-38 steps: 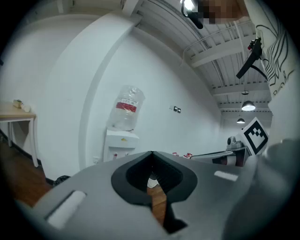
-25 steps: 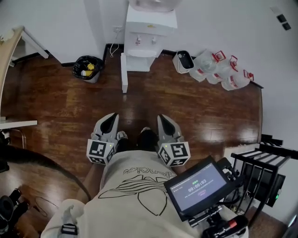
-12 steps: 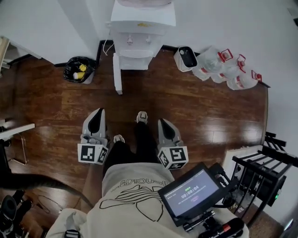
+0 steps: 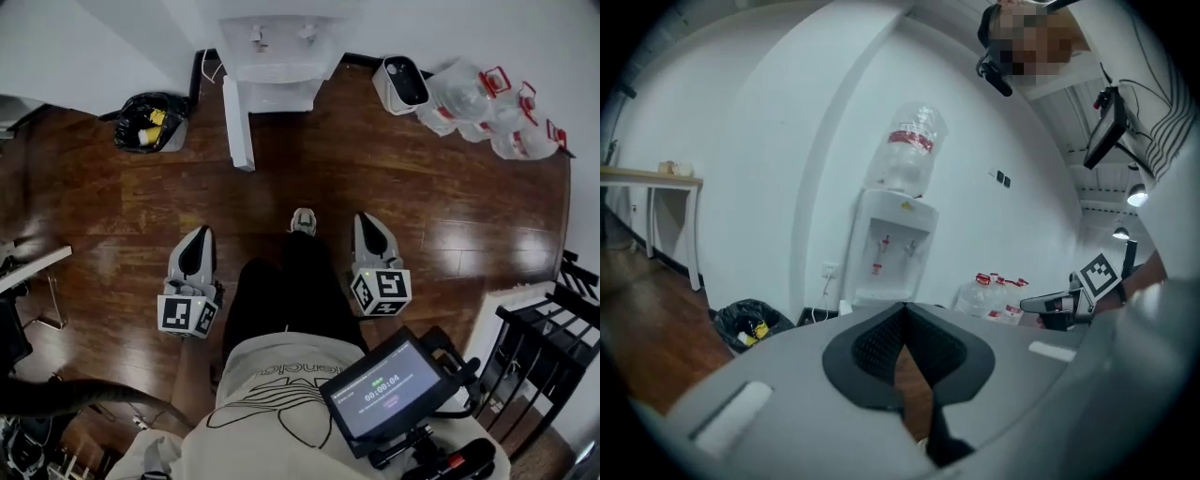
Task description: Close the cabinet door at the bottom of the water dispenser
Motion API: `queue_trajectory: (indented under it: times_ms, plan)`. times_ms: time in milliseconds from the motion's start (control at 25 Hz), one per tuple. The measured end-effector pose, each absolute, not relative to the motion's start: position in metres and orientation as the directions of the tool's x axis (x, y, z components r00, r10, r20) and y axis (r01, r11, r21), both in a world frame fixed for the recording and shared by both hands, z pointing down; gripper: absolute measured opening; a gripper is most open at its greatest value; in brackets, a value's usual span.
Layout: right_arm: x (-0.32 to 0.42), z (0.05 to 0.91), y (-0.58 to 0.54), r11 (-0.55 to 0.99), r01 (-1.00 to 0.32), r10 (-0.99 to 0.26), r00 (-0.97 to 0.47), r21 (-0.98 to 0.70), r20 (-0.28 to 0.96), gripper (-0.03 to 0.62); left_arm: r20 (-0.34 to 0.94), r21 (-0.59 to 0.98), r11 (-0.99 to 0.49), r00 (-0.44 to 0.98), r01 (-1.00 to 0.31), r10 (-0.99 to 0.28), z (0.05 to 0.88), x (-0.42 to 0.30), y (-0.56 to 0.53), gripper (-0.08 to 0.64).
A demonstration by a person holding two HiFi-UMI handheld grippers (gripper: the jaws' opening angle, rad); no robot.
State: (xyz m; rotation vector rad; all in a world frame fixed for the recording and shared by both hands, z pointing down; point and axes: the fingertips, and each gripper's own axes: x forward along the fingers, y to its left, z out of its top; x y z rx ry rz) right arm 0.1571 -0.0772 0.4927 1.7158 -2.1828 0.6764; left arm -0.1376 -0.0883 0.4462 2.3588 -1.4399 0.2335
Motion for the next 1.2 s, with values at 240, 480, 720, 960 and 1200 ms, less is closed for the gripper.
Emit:
queue_trajectory:
  times_ms: [240,480,720,960,1200]
  plan:
    - [0.176,0.614,-0.076,0.153,-0.980,-0.830,-0.197,-0.126,0.521,0.003,0.304,0.201,-0.375,0.422,-0.905,-0.854,0.543,-0.183,-0.092,0.020]
    - [0.167,0.671,-0.087,0.197,-0.972,-0.849,-0.235,-0.130,0.473,0.003,0.259,0.204,-0.388,0.432,-0.899,-0.864,0.611,-0.183,-0.117,0.020]
    - [0.166,0.698,-0.121,0.190,-0.971,-0.876,-0.235,-0.146,0.420,0.003,0.243,0.171,-0.426,0.457,-0.888,-0.856,0.690,-0.131,-0.129,0.012]
    - [0.174,0.707,-0.134,0.214,-0.968,-0.908,-0.246,-0.130,0.338,0.003,0.192,0.152,-0.407,0.431,-0.901,-0.882,0.726,-0.130,-0.164,0.005]
    - [0.210,0.742,-0.116,0.171,-0.978,-0.904,-0.205,-0.122,0.375,0.003,0.227,-0.065,-0.301,0.279,-0.951,-0.933,0.779,-0.165,-0.206,0.002]
